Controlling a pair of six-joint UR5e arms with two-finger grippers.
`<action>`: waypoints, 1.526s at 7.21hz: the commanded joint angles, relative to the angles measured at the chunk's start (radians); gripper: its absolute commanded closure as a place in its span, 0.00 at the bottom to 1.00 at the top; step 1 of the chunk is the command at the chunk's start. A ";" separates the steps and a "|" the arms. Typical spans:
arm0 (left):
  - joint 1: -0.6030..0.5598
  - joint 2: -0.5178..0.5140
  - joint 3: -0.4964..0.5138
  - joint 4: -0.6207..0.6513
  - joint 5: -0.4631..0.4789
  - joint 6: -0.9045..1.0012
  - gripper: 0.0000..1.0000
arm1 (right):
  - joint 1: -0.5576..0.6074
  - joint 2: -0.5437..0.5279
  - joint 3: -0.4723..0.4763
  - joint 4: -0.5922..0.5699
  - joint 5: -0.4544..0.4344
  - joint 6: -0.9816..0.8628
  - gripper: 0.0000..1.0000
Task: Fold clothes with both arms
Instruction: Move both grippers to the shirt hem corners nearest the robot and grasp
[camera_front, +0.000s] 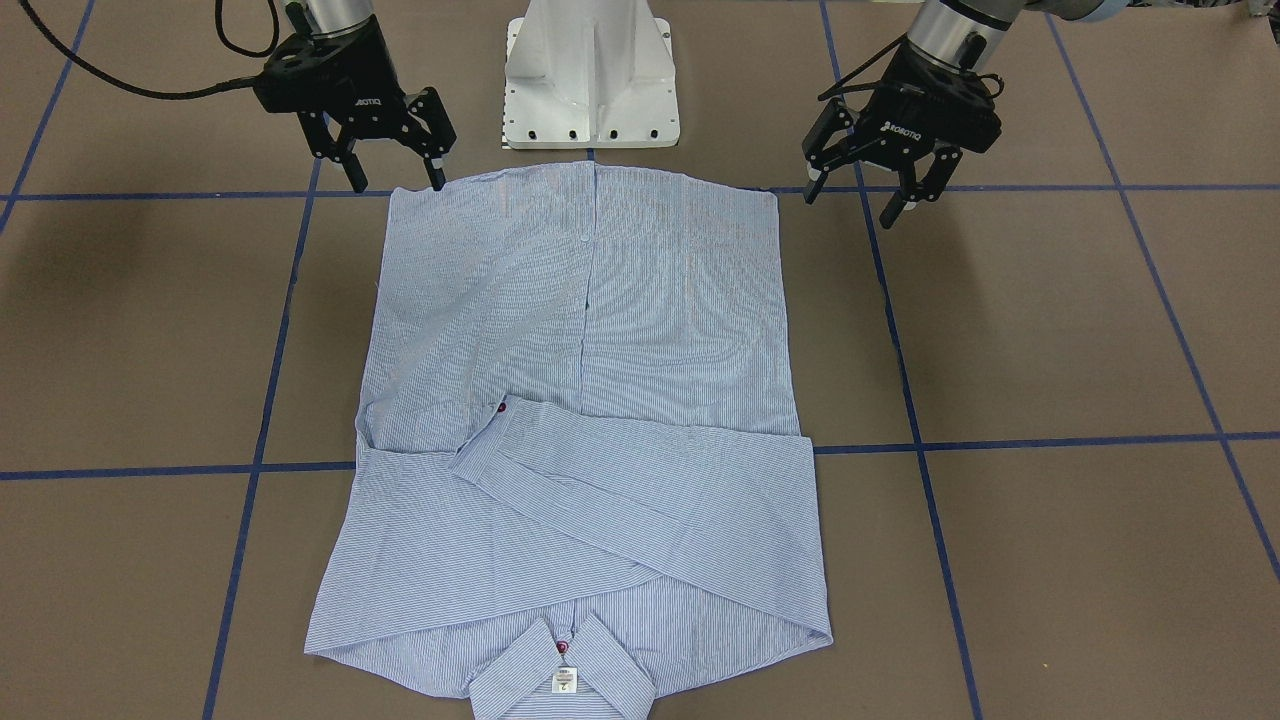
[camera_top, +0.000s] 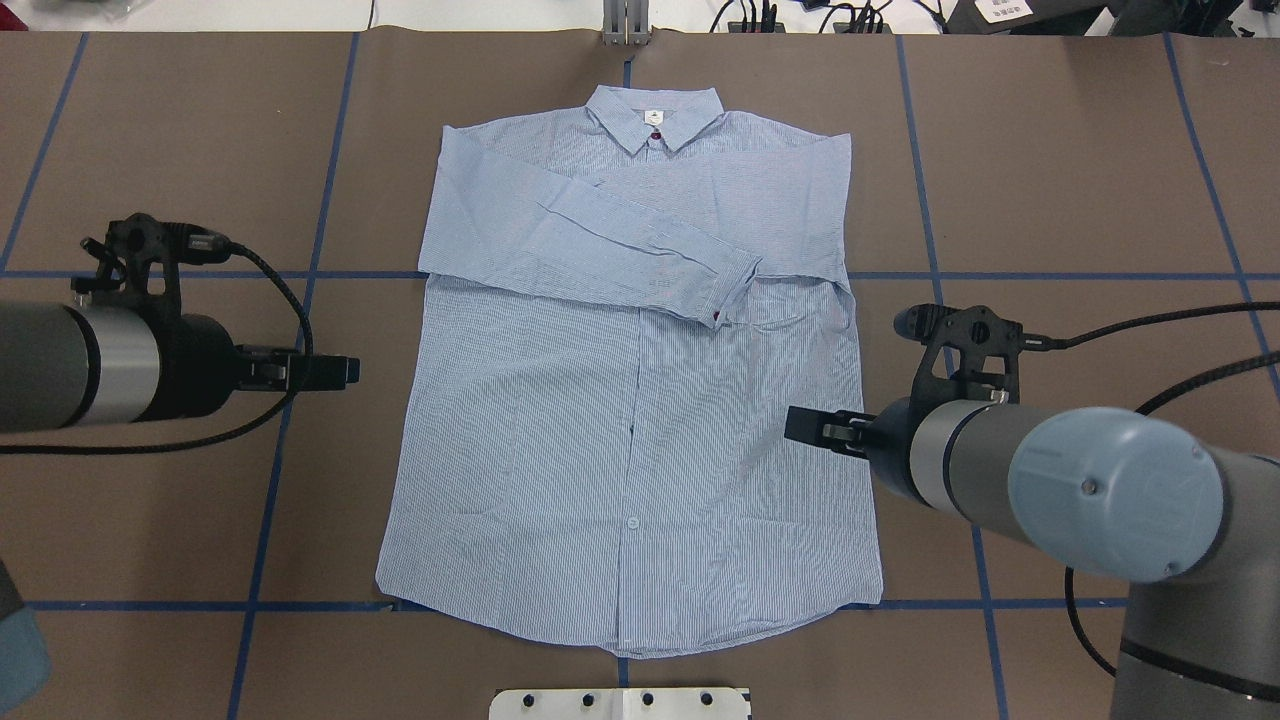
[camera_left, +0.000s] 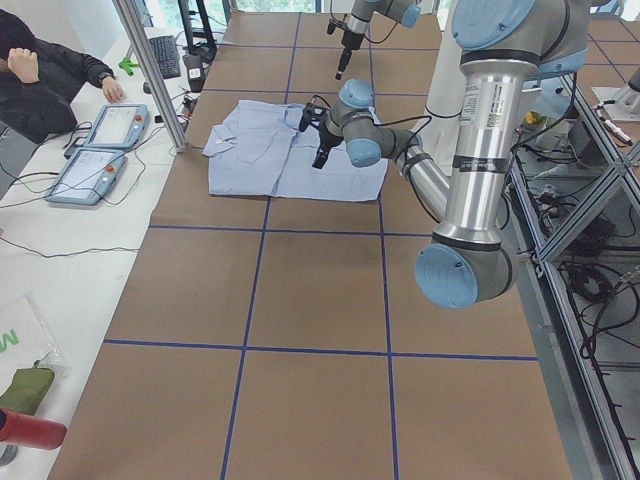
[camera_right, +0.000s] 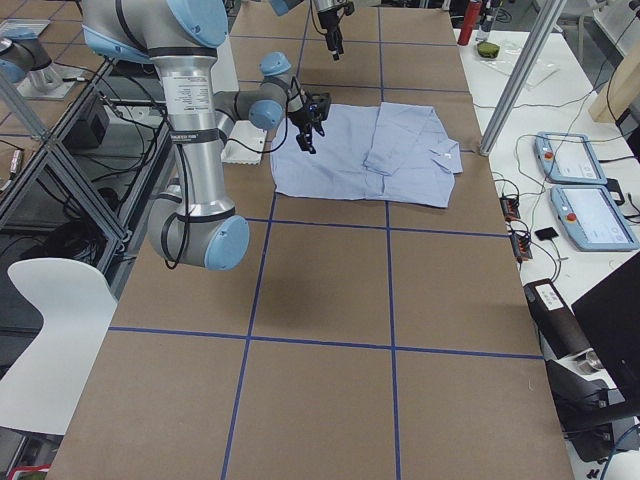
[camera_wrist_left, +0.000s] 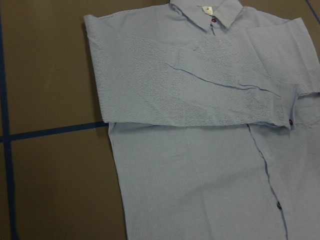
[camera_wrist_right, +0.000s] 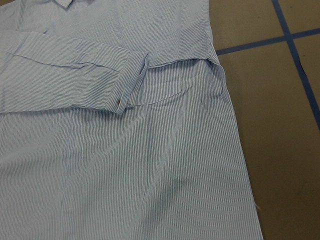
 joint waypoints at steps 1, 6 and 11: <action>0.245 0.045 0.001 -0.026 0.196 -0.276 0.00 | -0.052 -0.004 0.001 0.000 -0.065 0.028 0.00; 0.390 0.007 0.125 0.049 0.263 -0.415 0.09 | -0.052 -0.004 0.001 0.001 -0.068 0.028 0.00; 0.388 -0.047 0.165 0.052 0.255 -0.405 0.46 | -0.052 -0.012 0.001 0.003 -0.068 0.028 0.00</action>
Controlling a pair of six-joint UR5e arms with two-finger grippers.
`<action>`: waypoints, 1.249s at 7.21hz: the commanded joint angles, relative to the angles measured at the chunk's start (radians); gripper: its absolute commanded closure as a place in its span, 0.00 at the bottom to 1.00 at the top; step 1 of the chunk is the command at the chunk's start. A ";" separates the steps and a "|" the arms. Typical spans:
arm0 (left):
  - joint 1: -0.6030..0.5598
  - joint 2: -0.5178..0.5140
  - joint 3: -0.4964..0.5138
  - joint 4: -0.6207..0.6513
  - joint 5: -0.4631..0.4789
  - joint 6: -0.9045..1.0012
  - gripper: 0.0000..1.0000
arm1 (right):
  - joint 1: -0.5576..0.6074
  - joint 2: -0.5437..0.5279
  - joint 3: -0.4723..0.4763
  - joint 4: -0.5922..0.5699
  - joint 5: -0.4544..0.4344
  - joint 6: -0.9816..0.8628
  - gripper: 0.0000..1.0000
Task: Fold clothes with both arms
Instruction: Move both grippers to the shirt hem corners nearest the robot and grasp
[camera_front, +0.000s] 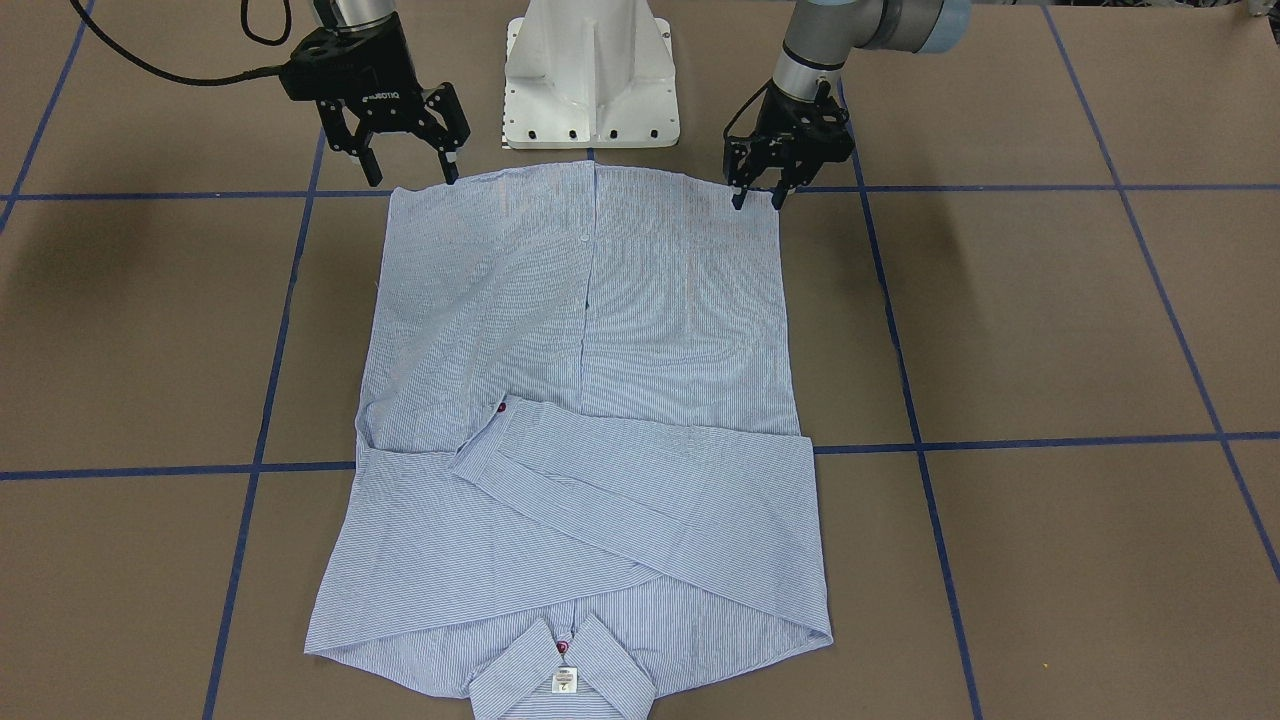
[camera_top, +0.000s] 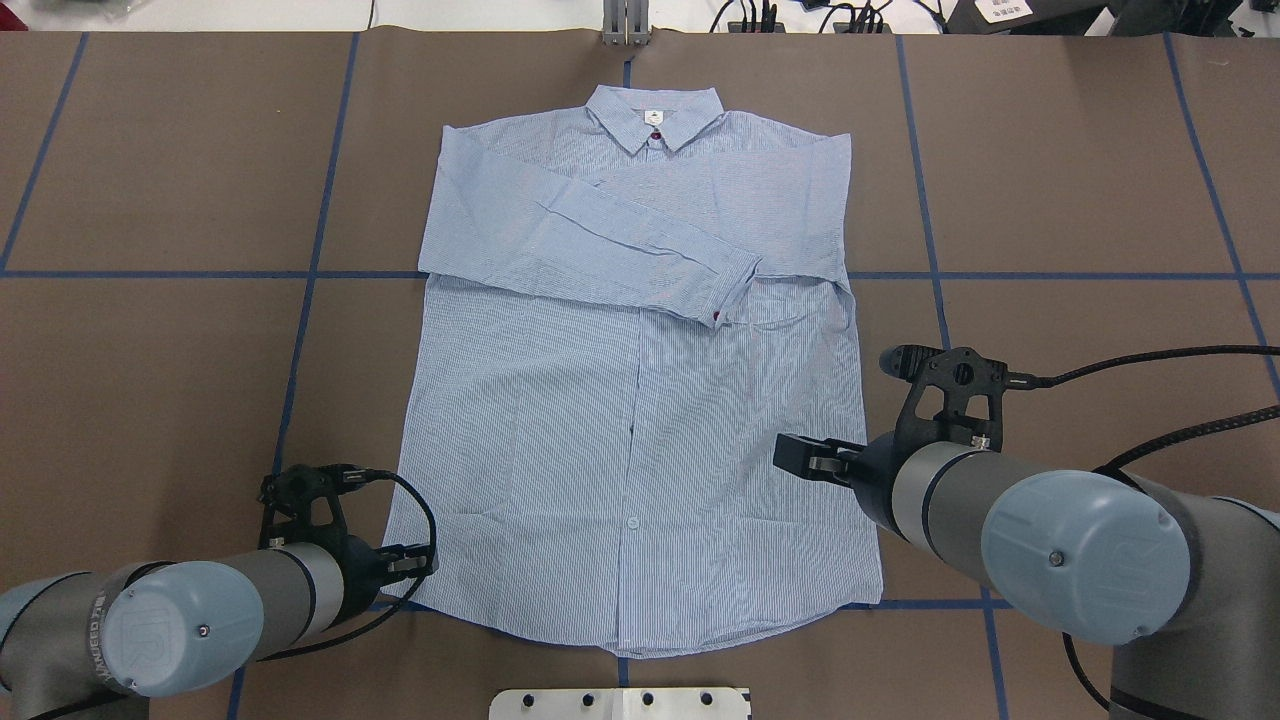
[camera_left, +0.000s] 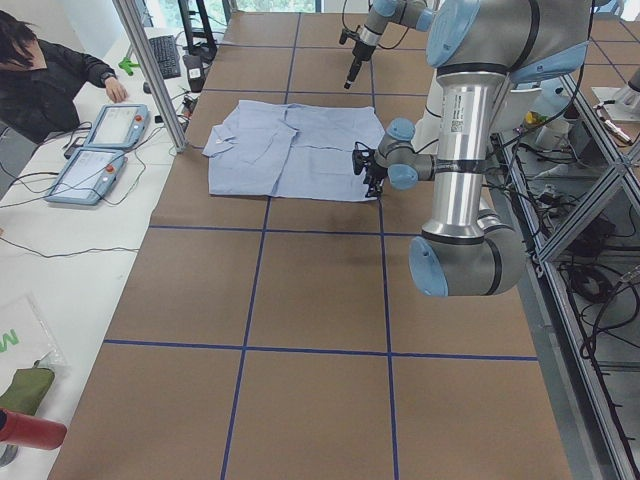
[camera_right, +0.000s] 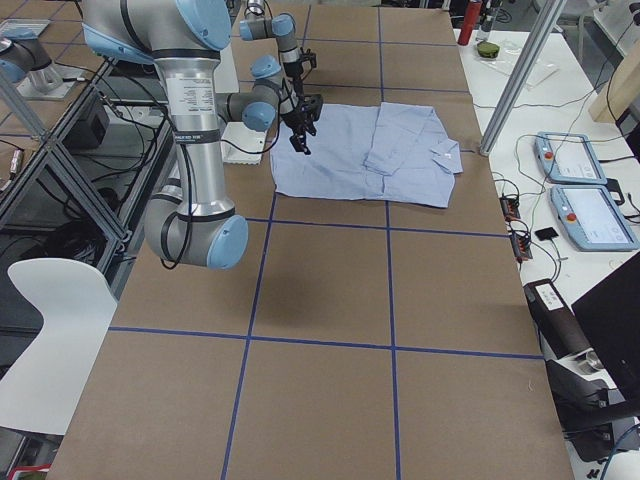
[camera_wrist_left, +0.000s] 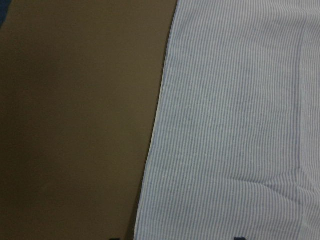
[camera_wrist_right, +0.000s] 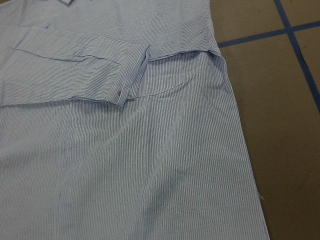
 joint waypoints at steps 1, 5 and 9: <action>-0.002 0.011 -0.001 0.002 0.000 0.005 0.46 | 0.000 -0.002 0.000 0.001 0.000 0.000 0.00; 0.002 0.021 -0.001 0.005 -0.003 0.009 0.46 | 0.000 -0.002 0.000 0.001 0.000 0.000 0.00; 0.014 0.019 -0.003 0.007 -0.006 0.009 0.64 | -0.003 -0.003 0.000 0.001 0.002 0.000 0.00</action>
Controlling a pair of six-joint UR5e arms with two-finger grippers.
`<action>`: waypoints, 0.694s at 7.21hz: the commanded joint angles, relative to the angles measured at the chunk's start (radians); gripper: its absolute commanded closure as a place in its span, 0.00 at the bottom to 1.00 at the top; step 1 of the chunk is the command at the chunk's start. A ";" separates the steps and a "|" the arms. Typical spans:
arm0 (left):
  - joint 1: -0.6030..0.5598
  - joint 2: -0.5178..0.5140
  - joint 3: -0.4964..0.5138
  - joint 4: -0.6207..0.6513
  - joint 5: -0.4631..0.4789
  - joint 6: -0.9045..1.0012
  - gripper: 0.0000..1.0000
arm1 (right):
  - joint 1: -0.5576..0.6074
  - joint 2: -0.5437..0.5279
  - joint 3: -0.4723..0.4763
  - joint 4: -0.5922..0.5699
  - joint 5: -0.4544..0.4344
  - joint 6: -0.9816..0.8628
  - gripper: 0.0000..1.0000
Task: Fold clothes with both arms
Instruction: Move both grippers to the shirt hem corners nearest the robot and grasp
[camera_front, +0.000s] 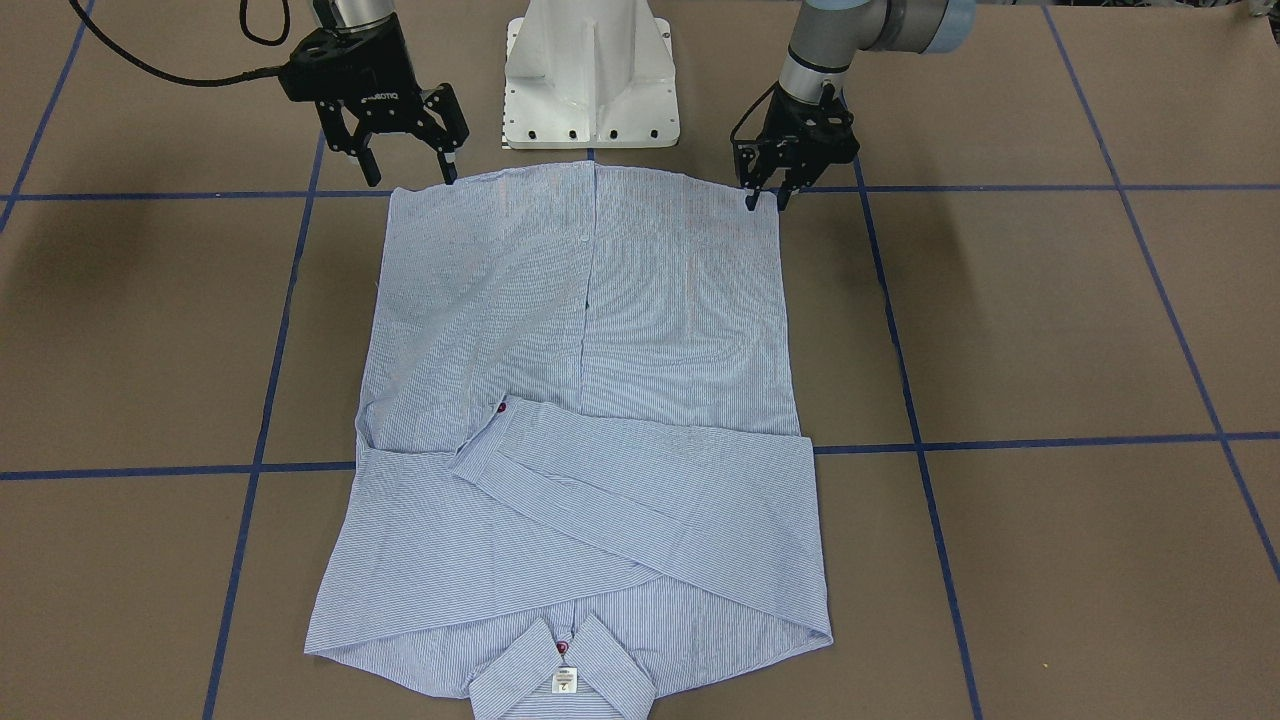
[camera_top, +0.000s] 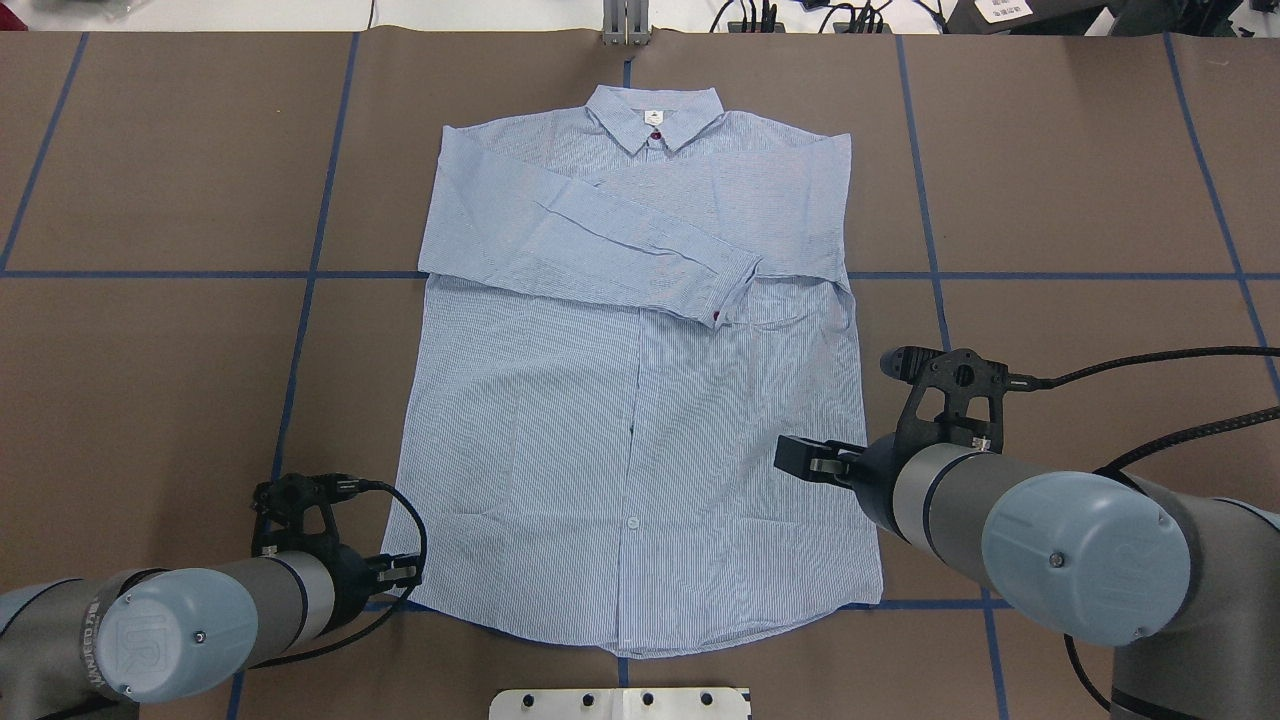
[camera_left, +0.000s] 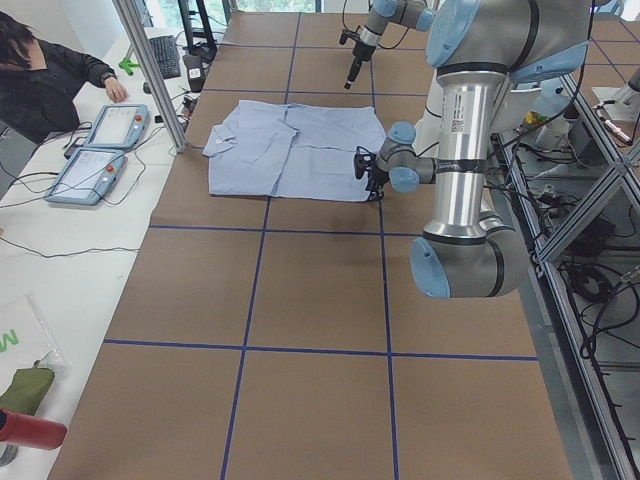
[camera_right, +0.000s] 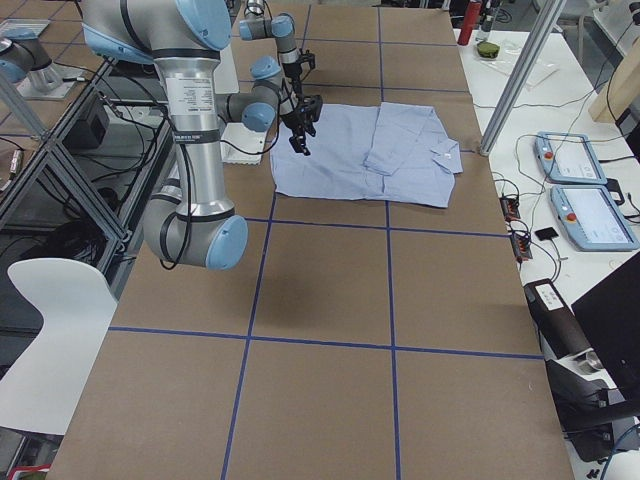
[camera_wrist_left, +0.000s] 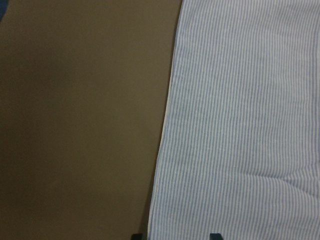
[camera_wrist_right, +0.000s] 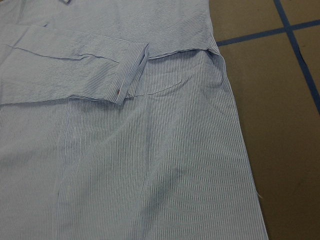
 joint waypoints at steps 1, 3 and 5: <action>0.002 -0.001 -0.003 0.000 -0.001 0.000 0.84 | -0.001 -0.005 0.000 0.000 0.000 0.000 0.00; 0.000 0.000 -0.012 -0.001 0.000 -0.002 1.00 | -0.013 -0.023 0.000 0.003 0.000 0.006 0.00; 0.000 -0.007 -0.014 -0.001 0.000 -0.003 1.00 | -0.042 -0.168 -0.006 0.206 -0.003 0.017 0.00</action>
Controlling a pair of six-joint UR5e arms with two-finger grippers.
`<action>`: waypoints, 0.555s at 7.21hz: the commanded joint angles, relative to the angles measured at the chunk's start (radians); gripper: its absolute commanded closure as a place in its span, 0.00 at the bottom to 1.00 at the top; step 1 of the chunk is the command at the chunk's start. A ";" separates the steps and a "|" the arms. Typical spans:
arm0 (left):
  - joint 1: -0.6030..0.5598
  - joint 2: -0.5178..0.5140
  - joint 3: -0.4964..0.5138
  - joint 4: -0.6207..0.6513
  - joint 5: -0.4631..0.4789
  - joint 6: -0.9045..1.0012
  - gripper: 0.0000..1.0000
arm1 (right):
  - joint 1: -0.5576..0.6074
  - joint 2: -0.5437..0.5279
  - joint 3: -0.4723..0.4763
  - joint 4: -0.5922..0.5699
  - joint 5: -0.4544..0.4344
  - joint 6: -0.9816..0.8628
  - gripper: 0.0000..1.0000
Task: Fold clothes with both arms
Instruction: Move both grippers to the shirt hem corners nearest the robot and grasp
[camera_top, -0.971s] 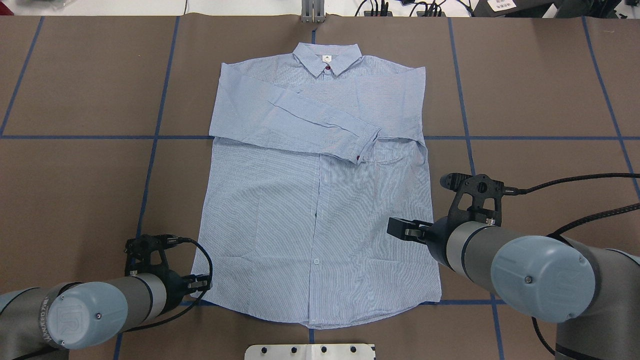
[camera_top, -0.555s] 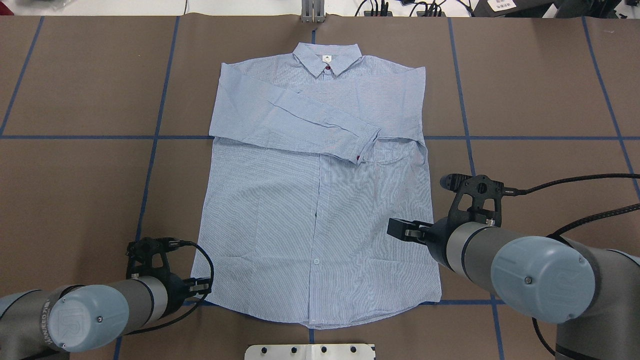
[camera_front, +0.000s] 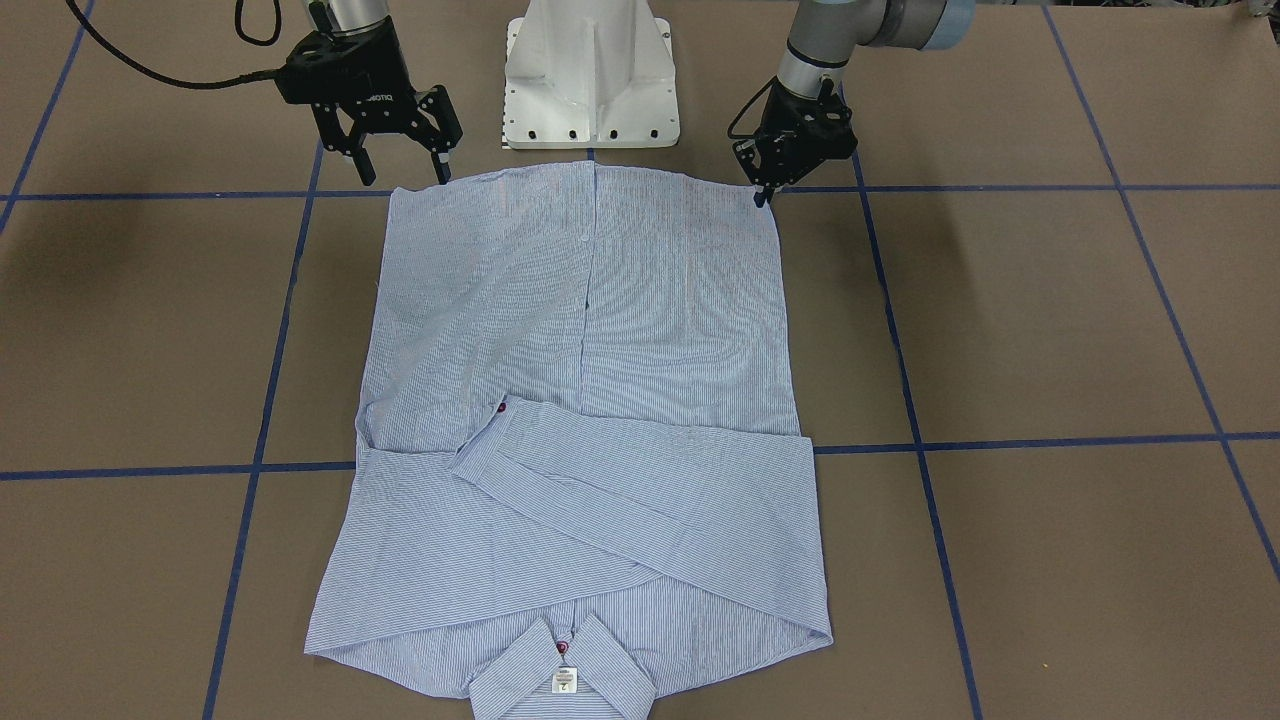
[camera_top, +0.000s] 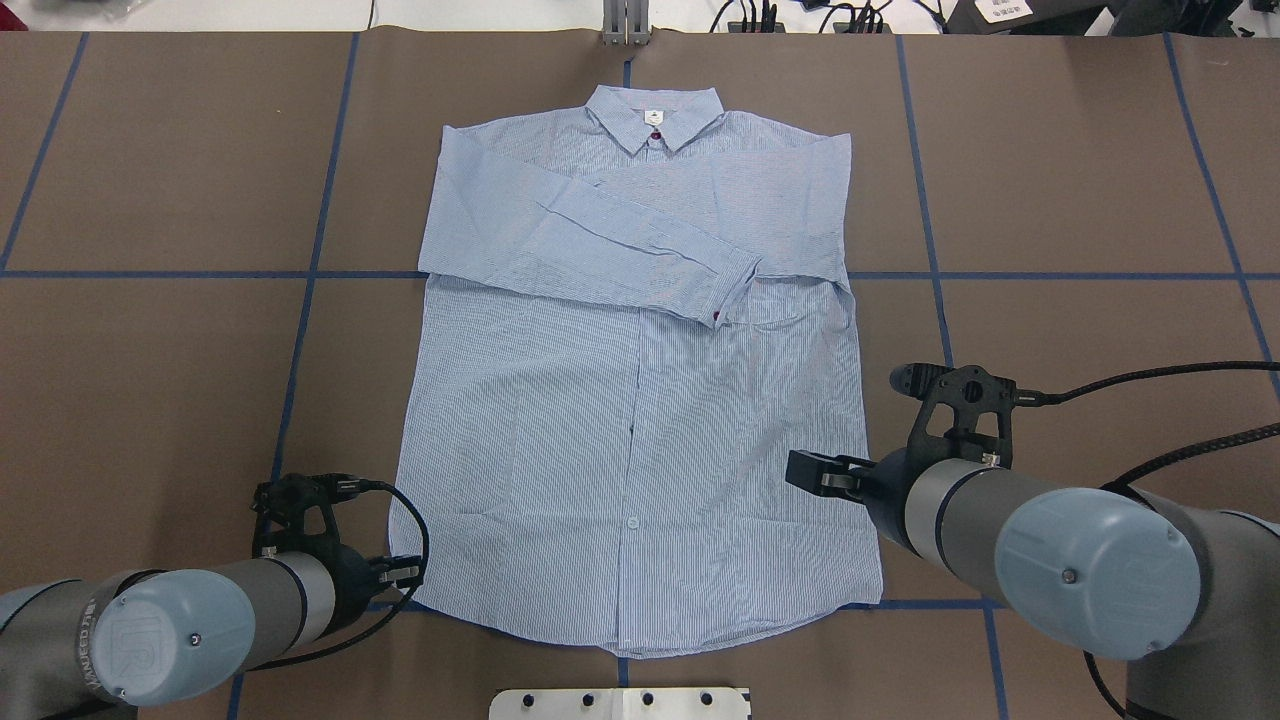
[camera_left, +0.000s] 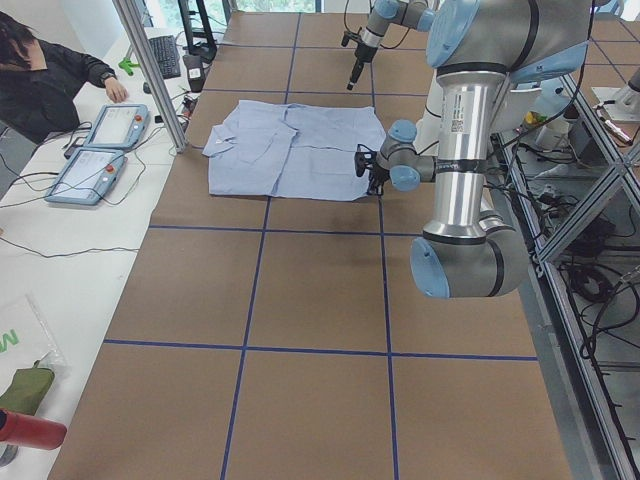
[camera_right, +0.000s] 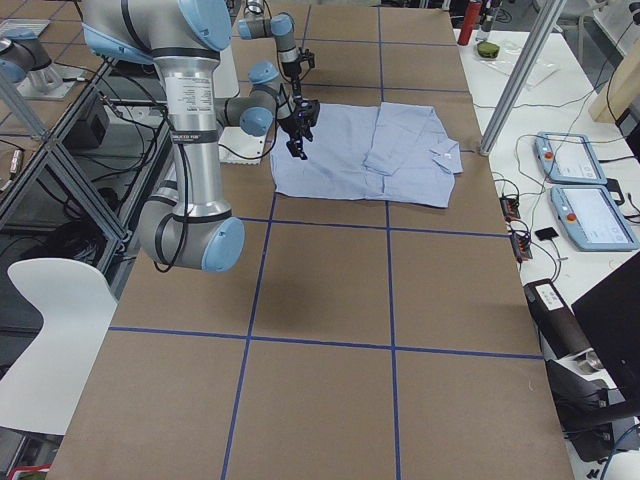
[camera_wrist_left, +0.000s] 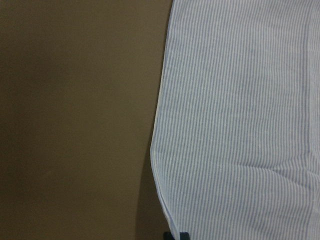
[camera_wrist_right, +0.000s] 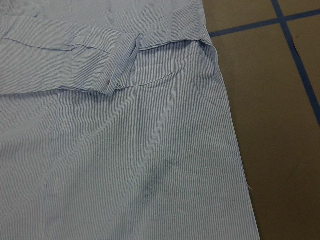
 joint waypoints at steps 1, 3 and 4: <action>0.000 -0.006 -0.009 -0.002 -0.001 -0.003 1.00 | -0.052 -0.202 -0.005 0.247 -0.043 0.030 0.00; 0.000 -0.006 -0.026 -0.006 -0.003 -0.006 1.00 | -0.150 -0.232 -0.056 0.257 -0.168 0.131 0.00; 0.000 -0.004 -0.029 -0.008 -0.001 -0.006 1.00 | -0.196 -0.252 -0.070 0.262 -0.208 0.191 0.01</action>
